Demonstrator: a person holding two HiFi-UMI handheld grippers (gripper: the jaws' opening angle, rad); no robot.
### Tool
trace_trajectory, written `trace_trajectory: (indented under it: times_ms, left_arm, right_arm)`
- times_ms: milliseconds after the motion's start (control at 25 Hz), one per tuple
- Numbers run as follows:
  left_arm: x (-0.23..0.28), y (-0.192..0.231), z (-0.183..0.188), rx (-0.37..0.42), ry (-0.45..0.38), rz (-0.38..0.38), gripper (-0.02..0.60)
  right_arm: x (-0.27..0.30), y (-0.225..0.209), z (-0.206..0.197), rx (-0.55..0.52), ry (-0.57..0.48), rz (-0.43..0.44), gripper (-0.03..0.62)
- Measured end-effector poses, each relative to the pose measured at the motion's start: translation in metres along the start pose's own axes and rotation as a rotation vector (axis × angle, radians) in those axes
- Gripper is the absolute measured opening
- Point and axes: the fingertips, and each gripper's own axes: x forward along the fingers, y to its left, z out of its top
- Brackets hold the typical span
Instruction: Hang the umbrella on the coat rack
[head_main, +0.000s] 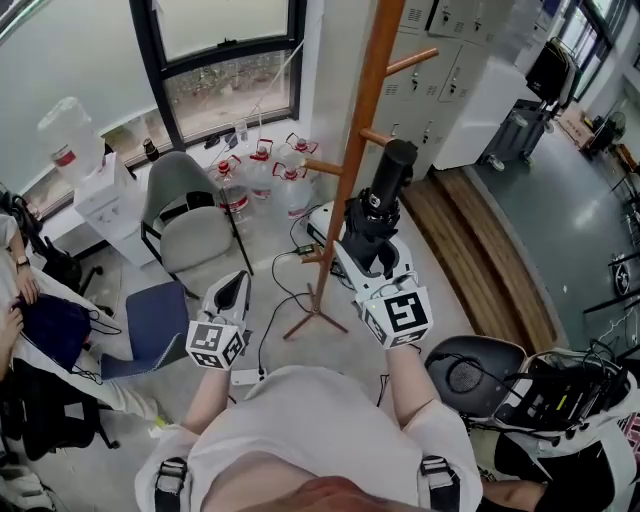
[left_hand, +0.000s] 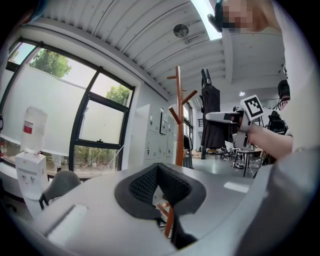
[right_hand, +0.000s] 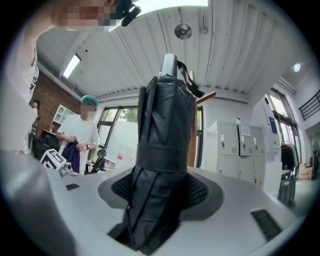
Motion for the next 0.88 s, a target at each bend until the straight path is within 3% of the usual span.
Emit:
trace_trajectory:
  times_ms: [880]
  left_arm:
    - [0.020,0.023,-0.004,-0.025,0.010,0.039,0.009]
  right_arm:
    - [0.047,-0.021,-0.003,-0.004,0.020,0.008,0.245]
